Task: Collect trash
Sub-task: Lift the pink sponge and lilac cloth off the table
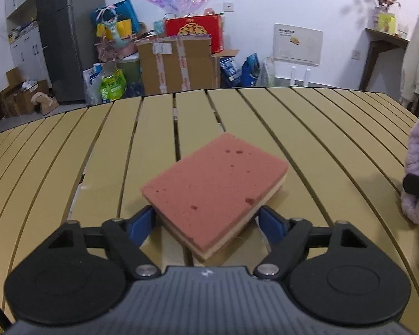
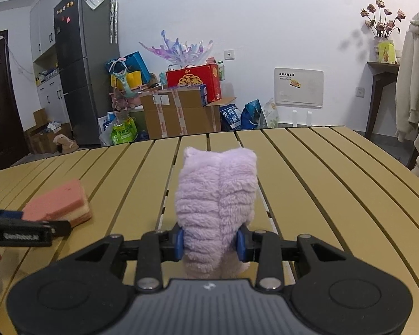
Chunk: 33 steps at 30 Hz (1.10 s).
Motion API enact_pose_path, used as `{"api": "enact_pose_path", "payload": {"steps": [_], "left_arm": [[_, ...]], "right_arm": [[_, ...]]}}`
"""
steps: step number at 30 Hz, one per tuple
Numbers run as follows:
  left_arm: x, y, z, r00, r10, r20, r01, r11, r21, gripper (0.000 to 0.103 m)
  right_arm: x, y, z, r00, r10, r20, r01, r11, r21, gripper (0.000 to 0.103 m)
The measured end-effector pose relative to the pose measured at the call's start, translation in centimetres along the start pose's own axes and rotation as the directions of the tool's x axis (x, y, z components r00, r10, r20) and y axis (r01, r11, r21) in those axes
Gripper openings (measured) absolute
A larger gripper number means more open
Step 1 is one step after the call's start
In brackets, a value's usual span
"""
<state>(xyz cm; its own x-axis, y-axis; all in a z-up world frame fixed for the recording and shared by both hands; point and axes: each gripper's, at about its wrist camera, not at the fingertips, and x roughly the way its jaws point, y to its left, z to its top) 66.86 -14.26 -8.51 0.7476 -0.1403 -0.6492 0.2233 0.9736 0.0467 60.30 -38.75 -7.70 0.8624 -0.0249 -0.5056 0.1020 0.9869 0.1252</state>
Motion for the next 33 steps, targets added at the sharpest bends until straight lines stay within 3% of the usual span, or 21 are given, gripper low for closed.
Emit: {"api": "enact_pose_path", "payload": {"steps": [5, 16, 33], "left_arm": [[-1.3, -0.5, -0.5, 0.999, 0.015, 0.04, -0.015, 1.0, 0.009, 0.073], [-6.0, -1.5, -1.2, 0.996, 0.014, 0.086, -0.017, 0.999, 0.032, 0.072], [-17.3, -1.4, -5.8, 0.992, 0.034, 0.118, -0.039, 0.999, 0.039, 0.073]], "right_arm": [[-0.5, -0.3, -0.3, 1.0, 0.012, 0.001, -0.012, 1.0, 0.0, 0.034], [-3.2, 1.1, -0.6, 0.998, 0.058, -0.012, -0.058, 0.998, -0.033, 0.034], [-13.2, 3.9, -2.1, 0.995, 0.102, 0.008, -0.101, 0.992, -0.081, 0.034]]}}
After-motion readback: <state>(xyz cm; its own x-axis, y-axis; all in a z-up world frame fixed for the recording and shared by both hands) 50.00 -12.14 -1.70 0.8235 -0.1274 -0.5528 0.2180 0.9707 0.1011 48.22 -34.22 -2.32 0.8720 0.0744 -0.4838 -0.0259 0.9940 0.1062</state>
